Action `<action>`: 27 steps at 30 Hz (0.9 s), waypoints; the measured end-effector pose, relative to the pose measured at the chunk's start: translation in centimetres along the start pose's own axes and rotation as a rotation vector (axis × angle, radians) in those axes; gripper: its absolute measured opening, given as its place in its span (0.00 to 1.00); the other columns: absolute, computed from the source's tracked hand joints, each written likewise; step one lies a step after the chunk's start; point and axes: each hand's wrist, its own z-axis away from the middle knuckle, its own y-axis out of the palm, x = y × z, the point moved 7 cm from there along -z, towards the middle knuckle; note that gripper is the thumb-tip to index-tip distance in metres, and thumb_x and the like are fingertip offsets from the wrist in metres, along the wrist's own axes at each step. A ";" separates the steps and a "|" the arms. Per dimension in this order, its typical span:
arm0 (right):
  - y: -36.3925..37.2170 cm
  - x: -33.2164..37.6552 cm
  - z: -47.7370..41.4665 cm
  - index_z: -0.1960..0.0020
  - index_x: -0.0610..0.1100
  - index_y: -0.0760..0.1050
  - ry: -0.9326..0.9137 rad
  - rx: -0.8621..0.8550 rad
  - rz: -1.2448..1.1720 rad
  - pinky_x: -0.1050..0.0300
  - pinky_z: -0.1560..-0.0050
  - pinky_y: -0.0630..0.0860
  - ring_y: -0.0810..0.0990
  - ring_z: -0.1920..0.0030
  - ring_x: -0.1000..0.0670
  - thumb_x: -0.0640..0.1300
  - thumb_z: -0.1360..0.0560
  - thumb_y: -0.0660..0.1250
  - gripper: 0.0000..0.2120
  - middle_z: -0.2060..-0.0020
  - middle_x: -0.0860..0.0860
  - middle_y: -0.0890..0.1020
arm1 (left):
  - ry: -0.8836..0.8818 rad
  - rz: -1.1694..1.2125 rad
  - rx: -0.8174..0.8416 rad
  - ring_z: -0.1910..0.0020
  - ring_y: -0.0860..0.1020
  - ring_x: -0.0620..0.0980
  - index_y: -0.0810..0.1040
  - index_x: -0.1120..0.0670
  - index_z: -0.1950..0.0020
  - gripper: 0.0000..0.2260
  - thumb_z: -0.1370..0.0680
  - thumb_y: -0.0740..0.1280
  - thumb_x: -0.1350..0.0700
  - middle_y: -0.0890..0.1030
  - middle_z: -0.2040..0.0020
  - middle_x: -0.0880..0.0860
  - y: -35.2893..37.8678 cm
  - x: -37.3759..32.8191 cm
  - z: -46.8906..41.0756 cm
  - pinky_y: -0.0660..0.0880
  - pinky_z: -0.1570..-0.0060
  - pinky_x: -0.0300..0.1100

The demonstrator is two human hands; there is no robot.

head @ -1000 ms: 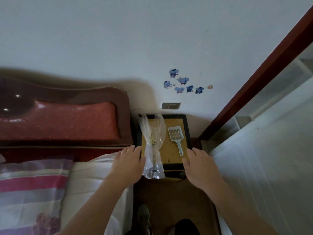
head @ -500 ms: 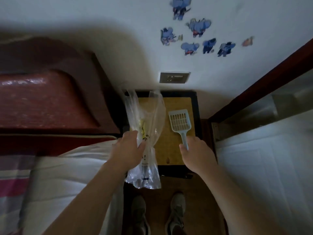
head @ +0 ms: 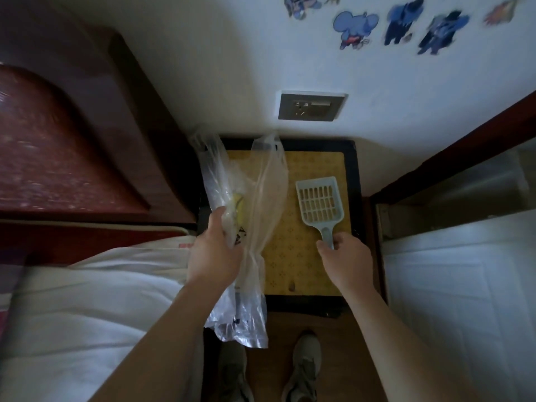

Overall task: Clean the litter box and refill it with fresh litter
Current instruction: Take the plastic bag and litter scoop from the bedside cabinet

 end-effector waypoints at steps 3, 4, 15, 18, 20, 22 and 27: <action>0.2 -0.4 -0.2 0.55 0.48 0.81 0.020 0.024 -0.164 0.58 0.62 0.78 0.82 0.61 0.54 0.52 0.24 0.71 0.07 0.63 0.55 0.83 | -0.019 0.102 -0.004 0.66 0.80 0.51 0.58 0.43 0.25 0.34 0.25 0.69 0.62 0.75 0.61 0.46 -0.2 -0.1 -0.1 0.81 0.66 0.52; 0.3 -0.4 -0.1 0.56 0.48 0.82 0.029 0.045 -0.217 0.59 0.62 0.77 0.82 0.61 0.55 0.51 0.25 0.72 0.07 0.63 0.54 0.84 | -0.022 0.135 -0.001 0.67 0.80 0.52 0.59 0.43 0.25 0.33 0.26 0.68 0.63 0.76 0.61 0.48 -0.4 -0.3 0.0 0.81 0.66 0.53; -5.4 5.0 6.0 0.56 0.45 0.83 0.001 0.091 -0.447 0.61 0.62 0.71 0.83 0.59 0.53 0.48 0.23 0.71 0.08 0.62 0.51 0.85 | 0.044 0.300 -0.090 0.64 0.78 0.48 0.63 0.44 0.27 0.31 0.26 0.70 0.61 0.75 0.59 0.48 -7.7 -3.6 5.9 0.82 0.62 0.50; -8.7 7.2 8.8 0.57 0.45 0.83 -0.058 0.106 -0.463 0.57 0.61 0.74 0.82 0.57 0.50 0.49 0.23 0.70 0.09 0.61 0.49 0.84 | 0.049 0.338 -0.200 0.61 0.79 0.46 0.64 0.44 0.28 0.31 0.26 0.71 0.60 0.75 0.57 0.45 -11.8 -4.6 10.0 0.82 0.60 0.48; -11.1 8.9 11.0 0.58 0.44 0.82 -0.099 0.130 -0.482 0.53 0.58 0.76 0.82 0.56 0.47 0.49 0.23 0.71 0.09 0.60 0.47 0.84 | 0.044 0.369 -0.296 0.60 0.79 0.47 0.65 0.44 0.28 0.30 0.27 0.72 0.59 0.75 0.59 0.43 -15.0 -4.9 13.3 0.82 0.61 0.48; -13.3 10.9 13.6 0.57 0.43 0.82 -0.168 0.160 -0.490 0.47 0.55 0.78 0.82 0.55 0.44 0.49 0.24 0.71 0.09 0.58 0.44 0.84 | 0.018 0.394 -0.389 0.63 0.78 0.46 0.66 0.43 0.29 0.30 0.27 0.73 0.58 0.73 0.61 0.42 -18.0 -4.6 17.2 0.80 0.63 0.48; -17.2 16.7 21.0 0.59 0.44 0.82 -0.369 0.278 -0.464 0.44 0.55 0.77 0.82 0.59 0.42 0.49 0.24 0.71 0.09 0.62 0.44 0.83 | -0.075 0.497 -0.610 0.64 0.78 0.49 0.66 0.42 0.30 0.28 0.26 0.72 0.58 0.75 0.60 0.46 -24.4 -2.4 28.2 0.80 0.67 0.48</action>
